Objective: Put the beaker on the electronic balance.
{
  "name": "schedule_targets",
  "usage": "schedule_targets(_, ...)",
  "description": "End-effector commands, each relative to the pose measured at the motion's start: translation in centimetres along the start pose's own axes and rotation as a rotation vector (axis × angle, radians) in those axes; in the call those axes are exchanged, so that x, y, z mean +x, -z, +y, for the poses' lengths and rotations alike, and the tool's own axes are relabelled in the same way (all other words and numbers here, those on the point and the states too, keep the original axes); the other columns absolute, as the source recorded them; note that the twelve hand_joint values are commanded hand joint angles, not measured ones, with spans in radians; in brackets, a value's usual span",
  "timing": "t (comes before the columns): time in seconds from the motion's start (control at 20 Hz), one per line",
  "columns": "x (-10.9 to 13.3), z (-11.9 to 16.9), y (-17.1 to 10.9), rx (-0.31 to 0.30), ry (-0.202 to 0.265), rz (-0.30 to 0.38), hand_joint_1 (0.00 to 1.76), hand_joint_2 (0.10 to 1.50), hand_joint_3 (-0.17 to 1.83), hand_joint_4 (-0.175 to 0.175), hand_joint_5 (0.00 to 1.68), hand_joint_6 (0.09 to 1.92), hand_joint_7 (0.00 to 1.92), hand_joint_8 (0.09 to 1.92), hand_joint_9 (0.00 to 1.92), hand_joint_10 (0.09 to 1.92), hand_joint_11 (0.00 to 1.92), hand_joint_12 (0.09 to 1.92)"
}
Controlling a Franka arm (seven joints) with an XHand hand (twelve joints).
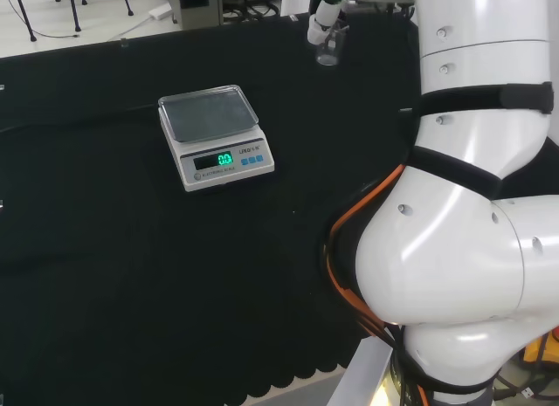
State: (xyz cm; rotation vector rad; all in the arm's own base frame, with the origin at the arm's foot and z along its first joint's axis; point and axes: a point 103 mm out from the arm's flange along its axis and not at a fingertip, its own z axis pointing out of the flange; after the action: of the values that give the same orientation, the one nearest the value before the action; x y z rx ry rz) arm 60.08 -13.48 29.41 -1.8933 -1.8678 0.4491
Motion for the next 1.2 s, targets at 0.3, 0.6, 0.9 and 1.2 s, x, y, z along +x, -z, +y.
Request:
schedule_targets(0.3, 1.5, 0.1, 0.2, -0.048, 0.037, -0.014, 1.36, 1.21, 0.0, -0.175, 0.74, 1.34, 0.62, 1.22, 0.76, 1.35, 0.95, 1.07)
schedule_targets(0.6, 2.7, 1.1, 0.3, -0.029, 0.071, -0.038, 1.36, 1.21, 0.0, -0.175, 0.75, 1.34, 0.62, 1.22, 0.76, 1.35, 0.95, 1.07)
schedule_targets(0.9, 5.2, 2.8, 0.3, -0.014, 0.13, -0.063, 1.36, 1.21, 0.0, -0.175, 0.75, 1.34, 0.62, 1.22, 0.76, 1.35, 0.95, 1.07)
schedule_targets(1.2, 8.8, 4.6, 0.2, 0.002, 0.21, -0.097, 1.36, 1.21, 0.0, -0.175, 0.75, 1.34, 0.63, 1.22, 0.76, 1.35, 0.96, 1.07)
